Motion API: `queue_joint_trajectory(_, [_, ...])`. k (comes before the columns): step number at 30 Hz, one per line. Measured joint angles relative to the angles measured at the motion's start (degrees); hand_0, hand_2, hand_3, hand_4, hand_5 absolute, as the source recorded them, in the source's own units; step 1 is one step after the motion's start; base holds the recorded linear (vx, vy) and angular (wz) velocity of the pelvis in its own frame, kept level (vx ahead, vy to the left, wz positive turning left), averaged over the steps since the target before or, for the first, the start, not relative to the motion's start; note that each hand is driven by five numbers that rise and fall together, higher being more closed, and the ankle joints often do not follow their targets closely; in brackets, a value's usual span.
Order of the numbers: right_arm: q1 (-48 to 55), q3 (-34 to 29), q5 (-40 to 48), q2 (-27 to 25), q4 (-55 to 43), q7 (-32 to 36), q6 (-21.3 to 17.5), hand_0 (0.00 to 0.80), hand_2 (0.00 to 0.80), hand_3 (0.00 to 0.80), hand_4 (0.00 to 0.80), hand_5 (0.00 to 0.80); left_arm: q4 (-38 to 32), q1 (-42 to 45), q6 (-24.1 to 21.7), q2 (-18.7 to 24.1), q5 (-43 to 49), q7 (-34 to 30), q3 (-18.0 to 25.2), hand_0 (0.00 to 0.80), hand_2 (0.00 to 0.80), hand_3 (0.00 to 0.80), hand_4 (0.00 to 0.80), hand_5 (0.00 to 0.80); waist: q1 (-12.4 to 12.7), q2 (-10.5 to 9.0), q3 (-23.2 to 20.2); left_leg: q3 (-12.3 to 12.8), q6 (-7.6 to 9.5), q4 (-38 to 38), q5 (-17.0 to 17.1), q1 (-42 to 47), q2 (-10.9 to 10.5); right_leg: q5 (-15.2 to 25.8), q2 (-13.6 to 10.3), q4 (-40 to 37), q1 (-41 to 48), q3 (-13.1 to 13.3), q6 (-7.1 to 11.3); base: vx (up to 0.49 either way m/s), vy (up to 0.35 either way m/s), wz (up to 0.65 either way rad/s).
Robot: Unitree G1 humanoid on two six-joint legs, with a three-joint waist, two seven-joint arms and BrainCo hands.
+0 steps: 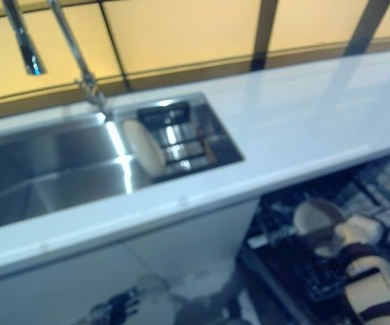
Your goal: Take plates into dishwasher
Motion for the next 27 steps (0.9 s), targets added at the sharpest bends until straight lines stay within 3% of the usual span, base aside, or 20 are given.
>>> queue_joint_trajectory(10, [-1.05,-3.81,3.17,-16.22,-0.73,4.08,-4.72,0.000,0.000,0.000,0.000,0.000,0.05,0.07,1.06,1.70,-0.07,2.10,0.42,0.000,0.000,0.000,0.000,0.000,-1.62,-2.73,-1.01,2.46,-0.48,-0.04,-0.37,0.90,0.38,0.08,0.72,-0.01,-0.07,1.66,0.08,-0.001,0.003,-0.09])
queue_joint_trajectory(15, [-10.32,-2.89,8.79,-25.30,1.16,4.57,-8.39,0.000,0.000,0.000,0.000,0.000,1.00,-0.12,1.10,1.97,-0.22,2.59,2.09,0.000,0.000,0.000,0.000,0.000,-3.55,-2.96,-1.02,3.16,-0.60,-0.04,-0.44,1.10,0.74,0.08,1.12,-0.03,-0.16,2.02,0.06,0.003,-0.007,-0.06])
queue_joint_trajectory(17, [-17.23,1.38,12.89,-29.16,1.66,3.96,-10.04,0.000,0.000,0.000,0.000,0.000,1.18,-0.10,1.09,1.98,-0.29,2.68,2.08,0.000,0.000,0.000,0.000,0.000,-3.66,-2.93,-1.07,3.36,-0.64,-0.03,-0.47,1.34,0.80,0.13,1.27,-0.03,-0.12,2.33,-0.01,0.015,-0.008,-0.07])
queue_joint_trajectory(22, [-31.40,11.07,19.82,-30.88,2.24,-1.97,-15.31,0.000,0.000,0.000,0.000,0.000,1.95,0.42,1.03,1.94,-0.87,2.68,2.02,0.000,0.000,0.000,0.000,0.000,-3.07,-4.17,-1.90,3.23,-0.65,-0.02,-0.48,1.53,0.82,0.13,1.23,-0.04,0.09,2.30,-0.07,0.008,0.000,0.00])
queue_joint_trajectory(24, [-35.52,14.41,23.51,-30.59,1.25,-5.33,-15.68,0.000,0.000,0.000,0.000,0.000,1.94,1.04,0.95,1.90,-2.24,2.70,1.91,0.000,0.000,0.000,0.000,0.000,-2.76,-4.34,-2.02,2.97,-0.65,-0.02,-0.48,1.72,0.72,0.07,0.99,-0.05,0.51,1.88,-0.13,0.027,0.010,0.10])
queue_joint_trajectory(27, [-38.31,14.45,27.91,-29.35,0.18,-10.58,-15.84,0.000,0.000,0.000,0.000,0.000,2.21,1.69,0.94,1.96,-2.97,2.88,1.90,0.000,0.000,0.000,0.000,0.000,-1.59,-4.28,-2.13,2.36,-0.64,-0.02,-0.49,1.83,0.67,-0.05,0.82,-0.06,0.84,1.55,-0.16,0.025,0.011,0.08])
